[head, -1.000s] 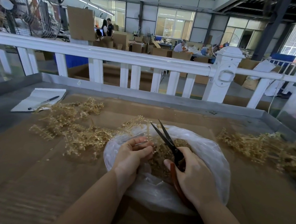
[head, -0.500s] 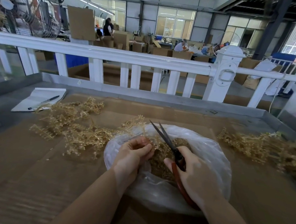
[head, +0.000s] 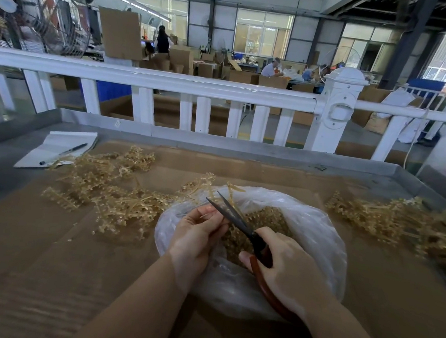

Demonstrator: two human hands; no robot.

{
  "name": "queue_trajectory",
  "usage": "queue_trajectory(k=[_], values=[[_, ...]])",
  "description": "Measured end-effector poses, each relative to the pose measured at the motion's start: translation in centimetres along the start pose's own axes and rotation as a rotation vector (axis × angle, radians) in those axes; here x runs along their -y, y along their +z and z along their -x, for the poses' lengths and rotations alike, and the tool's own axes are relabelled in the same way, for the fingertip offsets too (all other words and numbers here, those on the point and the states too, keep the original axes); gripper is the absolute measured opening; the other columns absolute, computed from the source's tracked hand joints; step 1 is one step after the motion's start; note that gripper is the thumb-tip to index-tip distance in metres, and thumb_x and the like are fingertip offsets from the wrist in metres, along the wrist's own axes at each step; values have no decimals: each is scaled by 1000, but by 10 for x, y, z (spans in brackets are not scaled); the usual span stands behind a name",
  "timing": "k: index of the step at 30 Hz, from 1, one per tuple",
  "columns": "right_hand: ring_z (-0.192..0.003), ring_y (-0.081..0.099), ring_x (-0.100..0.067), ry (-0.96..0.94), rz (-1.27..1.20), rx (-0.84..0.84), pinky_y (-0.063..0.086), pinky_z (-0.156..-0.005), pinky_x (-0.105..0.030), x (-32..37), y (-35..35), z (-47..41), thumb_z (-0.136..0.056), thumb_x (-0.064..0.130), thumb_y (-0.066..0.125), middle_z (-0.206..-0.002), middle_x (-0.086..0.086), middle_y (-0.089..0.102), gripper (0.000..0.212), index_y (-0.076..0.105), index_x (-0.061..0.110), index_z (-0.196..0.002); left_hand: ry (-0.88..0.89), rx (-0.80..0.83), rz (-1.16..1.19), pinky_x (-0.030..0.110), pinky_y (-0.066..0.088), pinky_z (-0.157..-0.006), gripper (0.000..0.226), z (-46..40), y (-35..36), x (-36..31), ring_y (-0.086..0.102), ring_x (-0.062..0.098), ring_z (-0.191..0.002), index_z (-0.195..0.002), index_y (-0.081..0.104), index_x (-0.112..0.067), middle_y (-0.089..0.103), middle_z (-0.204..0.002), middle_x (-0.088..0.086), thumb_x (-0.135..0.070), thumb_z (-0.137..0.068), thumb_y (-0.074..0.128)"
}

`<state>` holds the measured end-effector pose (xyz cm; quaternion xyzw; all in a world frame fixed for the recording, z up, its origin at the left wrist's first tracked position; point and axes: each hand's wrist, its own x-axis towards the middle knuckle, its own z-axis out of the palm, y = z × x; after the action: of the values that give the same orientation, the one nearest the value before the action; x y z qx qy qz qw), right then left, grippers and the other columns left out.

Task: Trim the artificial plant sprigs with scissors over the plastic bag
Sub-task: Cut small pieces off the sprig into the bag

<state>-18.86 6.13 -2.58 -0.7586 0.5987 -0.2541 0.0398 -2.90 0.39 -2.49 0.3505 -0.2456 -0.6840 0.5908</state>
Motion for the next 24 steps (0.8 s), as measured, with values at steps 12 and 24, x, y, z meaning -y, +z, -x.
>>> queue_trajectory(k=[12, 24], values=[[-92, 47, -5, 5, -7, 23, 42, -79, -21, 3, -2, -2, -86, 61, 45, -94, 14, 52, 33, 47, 37, -108, -6, -17, 49, 17, 55, -56, 18, 1, 0, 1, 68, 9, -61, -83, 62, -5, 67, -66, 3, 8, -89, 51], [-94, 49, -4, -1, -17, 22, 42, -82, -18, 6, -1, -1, -86, 62, 45, -97, 16, 54, 37, 49, 37, -113, -24, 4, -20, 17, 54, -55, 21, 2, -1, 1, 65, 13, -66, -82, 62, -6, 60, -76, 8, 9, -90, 49]])
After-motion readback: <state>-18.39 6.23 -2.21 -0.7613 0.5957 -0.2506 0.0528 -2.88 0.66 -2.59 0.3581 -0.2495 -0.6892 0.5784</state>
